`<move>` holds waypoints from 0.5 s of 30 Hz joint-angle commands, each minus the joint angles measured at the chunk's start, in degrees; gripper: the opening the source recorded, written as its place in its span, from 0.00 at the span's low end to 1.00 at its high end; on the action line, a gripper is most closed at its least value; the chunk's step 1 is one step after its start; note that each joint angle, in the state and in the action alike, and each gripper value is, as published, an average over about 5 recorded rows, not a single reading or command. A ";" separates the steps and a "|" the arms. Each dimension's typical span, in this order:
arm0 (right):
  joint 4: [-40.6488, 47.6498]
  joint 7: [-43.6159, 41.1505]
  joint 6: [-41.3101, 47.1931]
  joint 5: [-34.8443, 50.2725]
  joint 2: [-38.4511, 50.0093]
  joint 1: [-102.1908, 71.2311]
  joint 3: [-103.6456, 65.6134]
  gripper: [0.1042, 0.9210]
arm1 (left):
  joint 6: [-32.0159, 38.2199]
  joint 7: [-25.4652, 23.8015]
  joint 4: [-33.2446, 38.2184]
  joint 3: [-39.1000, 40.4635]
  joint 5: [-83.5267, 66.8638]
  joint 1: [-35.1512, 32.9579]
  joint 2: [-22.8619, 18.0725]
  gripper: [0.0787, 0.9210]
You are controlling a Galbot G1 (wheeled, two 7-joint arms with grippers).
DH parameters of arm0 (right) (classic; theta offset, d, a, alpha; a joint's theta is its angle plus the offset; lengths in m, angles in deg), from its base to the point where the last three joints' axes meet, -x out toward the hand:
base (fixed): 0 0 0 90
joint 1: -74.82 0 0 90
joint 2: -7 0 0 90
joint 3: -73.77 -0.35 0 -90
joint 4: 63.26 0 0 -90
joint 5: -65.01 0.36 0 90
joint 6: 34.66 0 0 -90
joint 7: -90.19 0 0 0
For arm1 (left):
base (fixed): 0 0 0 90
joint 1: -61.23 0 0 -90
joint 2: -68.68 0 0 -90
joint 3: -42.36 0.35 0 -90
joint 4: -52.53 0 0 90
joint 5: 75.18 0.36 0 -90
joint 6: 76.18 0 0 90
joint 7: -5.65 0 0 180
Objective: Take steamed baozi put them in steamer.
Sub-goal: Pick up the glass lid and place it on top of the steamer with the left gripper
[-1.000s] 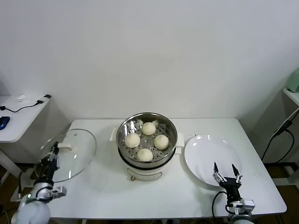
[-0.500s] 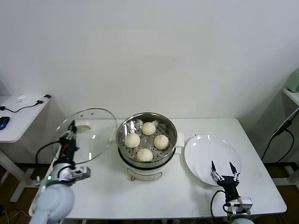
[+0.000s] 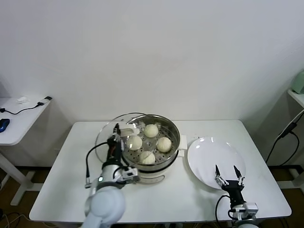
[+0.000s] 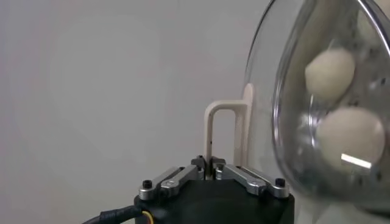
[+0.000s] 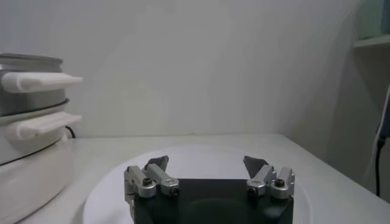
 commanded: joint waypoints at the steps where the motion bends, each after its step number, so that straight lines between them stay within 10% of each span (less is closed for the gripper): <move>1: 0.12 -0.15 -0.70 0.00 -0.14 -0.23 -0.61 0.88 | -5.44 -3.71 -6.91 12.08 8.84 7.33 -9.50 0.09; 15: 0.43 -0.17 -1.56 0.35 -0.45 -1.24 -1.50 0.88 | -5.71 -3.65 -13.58 12.02 11.36 10.51 -12.07 0.09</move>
